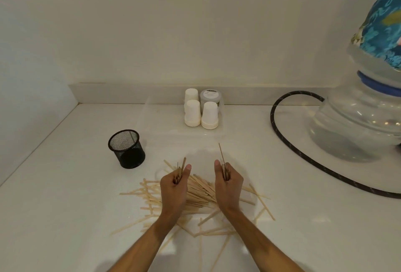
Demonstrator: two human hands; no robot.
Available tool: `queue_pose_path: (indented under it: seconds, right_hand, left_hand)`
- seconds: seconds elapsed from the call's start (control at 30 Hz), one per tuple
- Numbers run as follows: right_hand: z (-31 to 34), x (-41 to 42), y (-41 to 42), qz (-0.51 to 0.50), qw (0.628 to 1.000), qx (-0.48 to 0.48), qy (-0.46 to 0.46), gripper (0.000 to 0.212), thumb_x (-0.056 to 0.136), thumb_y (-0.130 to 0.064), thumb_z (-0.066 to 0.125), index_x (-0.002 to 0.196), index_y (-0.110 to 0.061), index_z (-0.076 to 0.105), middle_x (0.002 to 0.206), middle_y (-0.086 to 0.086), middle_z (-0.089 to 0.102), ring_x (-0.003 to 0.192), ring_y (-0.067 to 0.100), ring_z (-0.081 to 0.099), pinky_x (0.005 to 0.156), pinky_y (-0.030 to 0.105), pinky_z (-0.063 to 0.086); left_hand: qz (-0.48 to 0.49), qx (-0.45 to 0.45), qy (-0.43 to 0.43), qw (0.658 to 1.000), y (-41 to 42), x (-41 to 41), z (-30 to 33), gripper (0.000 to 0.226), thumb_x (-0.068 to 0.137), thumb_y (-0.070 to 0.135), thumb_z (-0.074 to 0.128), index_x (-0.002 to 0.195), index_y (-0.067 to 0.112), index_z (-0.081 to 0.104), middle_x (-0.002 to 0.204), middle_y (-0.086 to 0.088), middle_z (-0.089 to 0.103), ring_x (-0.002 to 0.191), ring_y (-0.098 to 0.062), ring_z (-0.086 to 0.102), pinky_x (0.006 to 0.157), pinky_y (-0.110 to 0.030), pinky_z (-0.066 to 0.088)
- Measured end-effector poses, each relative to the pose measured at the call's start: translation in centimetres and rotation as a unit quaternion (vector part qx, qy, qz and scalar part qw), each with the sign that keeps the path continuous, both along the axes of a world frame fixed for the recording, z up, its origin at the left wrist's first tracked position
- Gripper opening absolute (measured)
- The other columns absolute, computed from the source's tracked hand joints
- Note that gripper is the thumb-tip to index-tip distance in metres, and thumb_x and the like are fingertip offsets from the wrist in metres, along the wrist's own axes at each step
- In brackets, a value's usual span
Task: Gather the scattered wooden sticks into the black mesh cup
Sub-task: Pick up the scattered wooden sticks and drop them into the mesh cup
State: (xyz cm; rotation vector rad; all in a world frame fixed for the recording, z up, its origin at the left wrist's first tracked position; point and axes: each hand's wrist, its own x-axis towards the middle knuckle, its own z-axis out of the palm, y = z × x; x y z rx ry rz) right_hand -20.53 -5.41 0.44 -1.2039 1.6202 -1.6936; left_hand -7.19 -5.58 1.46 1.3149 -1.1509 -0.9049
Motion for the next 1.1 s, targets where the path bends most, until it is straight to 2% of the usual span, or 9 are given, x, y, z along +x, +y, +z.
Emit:
queue_pose_path:
  seconds: [0.2,0.3,0.37,0.47,0.63,0.77,0.9,0.97,1.1]
  right_hand:
    - [0.7,0.0,0.1,0.008,1.000,-0.006,-0.004,0.048,0.094,-0.037,0.059,0.056,-0.026,0.032,0.050,-0.009,0.028,0.047,0.006,0.026,0.045,0.019,0.027]
    - [1.4,-0.2,0.0,0.046,0.999,-0.002,0.007,0.046,0.094,-0.037,0.060,0.057,-0.028,0.035,0.051,-0.011,0.031,0.049,0.005,0.028,0.048,0.017,0.028]
    - [1.6,-0.2,0.1,0.075,0.997,-0.001,0.011,0.042,0.093,-0.039,0.060,0.060,-0.027,0.037,0.053,-0.012,0.033,0.051,0.004,0.030,0.050,0.017,0.029]
    - [1.4,0.0,0.3,0.095,0.995,0.001,0.012,0.043,0.096,-0.034,0.057,0.060,-0.024,0.036,0.052,-0.012,0.032,0.050,0.004,0.029,0.049,0.017,0.028]
    - [2.2,0.3,0.0,0.073,0.997,0.006,0.005,0.056,0.094,-0.019,0.062,0.051,-0.027,0.028,0.046,-0.011,0.024,0.046,0.006,0.022,0.046,0.017,0.024]
    - [2.7,0.8,-0.3,0.040,0.998,-0.022,-0.032,0.054,0.096,-0.019,0.060,0.054,-0.021,0.026,0.051,-0.007,0.023,0.049,0.009,0.022,0.047,0.024,0.024]
    - [1.6,1.1,0.5,0.049,0.998,-0.019,-0.020,0.045,0.094,-0.019,0.063,0.055,-0.022,0.040,0.048,-0.009,0.034,0.047,0.006,0.031,0.048,0.020,0.030]
    - [0.9,1.3,1.0,0.058,0.998,-0.008,-0.015,0.043,0.092,-0.019,0.065,0.056,-0.021,0.043,0.047,-0.009,0.037,0.046,0.005,0.032,0.048,0.020,0.030]
    - [1.3,1.5,1.1,0.065,0.998,-0.007,-0.009,0.050,0.093,-0.019,0.064,0.053,-0.022,0.035,0.044,-0.010,0.030,0.044,0.005,0.027,0.047,0.018,0.027]
  left_hand:
    - [-0.013,0.012,0.004,1.000,0.2,0.1,-0.4,0.054,0.085,0.053,0.059,0.051,0.018,0.037,0.042,0.000,0.033,0.040,-0.016,0.032,0.044,-0.029,0.030]
    - [-0.040,0.008,-0.011,0.999,-0.1,0.3,-0.2,0.059,0.083,0.057,0.058,0.055,0.009,0.039,0.046,-0.003,0.036,0.042,-0.017,0.035,0.044,-0.029,0.034]
    - [-0.057,0.008,-0.027,0.998,-0.4,0.4,-0.2,0.062,0.085,0.056,0.058,0.062,0.001,0.041,0.052,-0.006,0.038,0.048,-0.019,0.036,0.051,-0.034,0.036]
    - [-0.064,-0.002,-0.038,0.997,-0.4,0.7,-0.1,0.060,0.088,0.054,0.056,0.066,0.000,0.043,0.055,-0.004,0.037,0.051,-0.018,0.036,0.053,-0.034,0.036]
    - [-0.025,-0.049,-0.021,0.998,-0.6,0.8,1.3,0.059,0.087,0.047,0.058,0.054,0.005,0.035,0.046,-0.004,0.029,0.044,-0.014,0.029,0.046,-0.027,0.031]
    - [-0.002,-0.076,-0.003,0.997,-0.7,0.4,1.9,0.062,0.089,0.036,0.062,0.052,-0.001,0.030,0.046,-0.018,0.026,0.044,-0.020,0.026,0.045,-0.030,0.031]
    - [-0.008,-0.038,-0.004,0.999,0.0,0.1,0.6,0.058,0.090,0.022,0.067,0.051,-0.001,0.031,0.047,-0.023,0.028,0.045,-0.024,0.029,0.048,-0.038,0.034]
    - [-0.009,-0.036,-0.010,0.999,0.5,-0.1,0.2,0.057,0.088,0.023,0.069,0.049,0.005,0.031,0.045,-0.014,0.029,0.045,-0.021,0.029,0.049,-0.033,0.033]
    - [0.009,-0.046,0.001,0.999,0.2,-0.2,0.7,0.059,0.089,0.023,0.069,0.046,0.022,0.029,0.044,0.005,0.024,0.044,-0.008,0.023,0.047,-0.018,0.030]
